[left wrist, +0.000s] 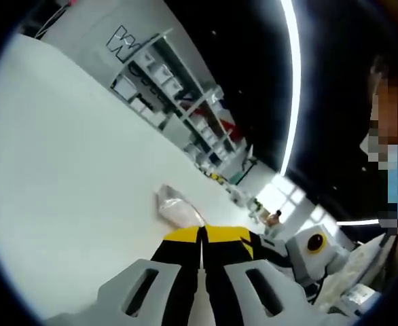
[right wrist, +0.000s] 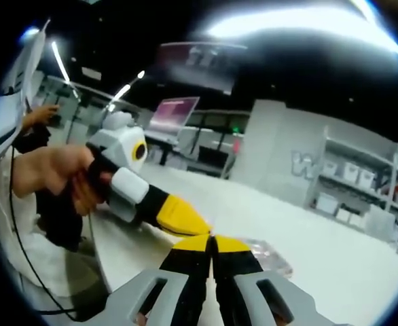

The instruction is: Open the resealable bag by pulling the two sides of the seal apart until the entire bag opening is separated and visibly accessible.

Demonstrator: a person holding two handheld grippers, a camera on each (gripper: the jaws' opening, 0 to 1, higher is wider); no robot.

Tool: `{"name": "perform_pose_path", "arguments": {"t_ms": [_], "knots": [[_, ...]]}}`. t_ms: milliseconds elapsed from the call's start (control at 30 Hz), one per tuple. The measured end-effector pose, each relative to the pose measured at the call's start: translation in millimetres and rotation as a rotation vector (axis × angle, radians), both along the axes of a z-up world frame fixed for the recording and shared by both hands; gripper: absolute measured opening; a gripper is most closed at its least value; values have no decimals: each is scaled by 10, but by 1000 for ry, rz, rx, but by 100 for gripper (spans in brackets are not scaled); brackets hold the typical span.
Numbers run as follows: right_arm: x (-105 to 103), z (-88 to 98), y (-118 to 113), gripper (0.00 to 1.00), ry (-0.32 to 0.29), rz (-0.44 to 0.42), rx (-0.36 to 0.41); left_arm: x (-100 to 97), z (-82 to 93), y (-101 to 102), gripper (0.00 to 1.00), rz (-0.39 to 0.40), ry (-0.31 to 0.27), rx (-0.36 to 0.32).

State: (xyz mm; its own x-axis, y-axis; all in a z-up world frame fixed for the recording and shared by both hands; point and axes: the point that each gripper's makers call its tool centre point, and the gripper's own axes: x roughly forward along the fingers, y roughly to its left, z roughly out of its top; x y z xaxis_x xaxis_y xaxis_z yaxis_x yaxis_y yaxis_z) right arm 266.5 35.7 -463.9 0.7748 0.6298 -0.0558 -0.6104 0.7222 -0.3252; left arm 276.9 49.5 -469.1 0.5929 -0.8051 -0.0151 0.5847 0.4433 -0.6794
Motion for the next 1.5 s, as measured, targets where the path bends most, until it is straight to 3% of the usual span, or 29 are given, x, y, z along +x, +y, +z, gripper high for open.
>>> {"name": "perform_pose_path", "arguments": {"t_ms": [1500], "knots": [[116,84,-157,0,-20,-83,8,40,4,19,0,14,13,-2]]}}
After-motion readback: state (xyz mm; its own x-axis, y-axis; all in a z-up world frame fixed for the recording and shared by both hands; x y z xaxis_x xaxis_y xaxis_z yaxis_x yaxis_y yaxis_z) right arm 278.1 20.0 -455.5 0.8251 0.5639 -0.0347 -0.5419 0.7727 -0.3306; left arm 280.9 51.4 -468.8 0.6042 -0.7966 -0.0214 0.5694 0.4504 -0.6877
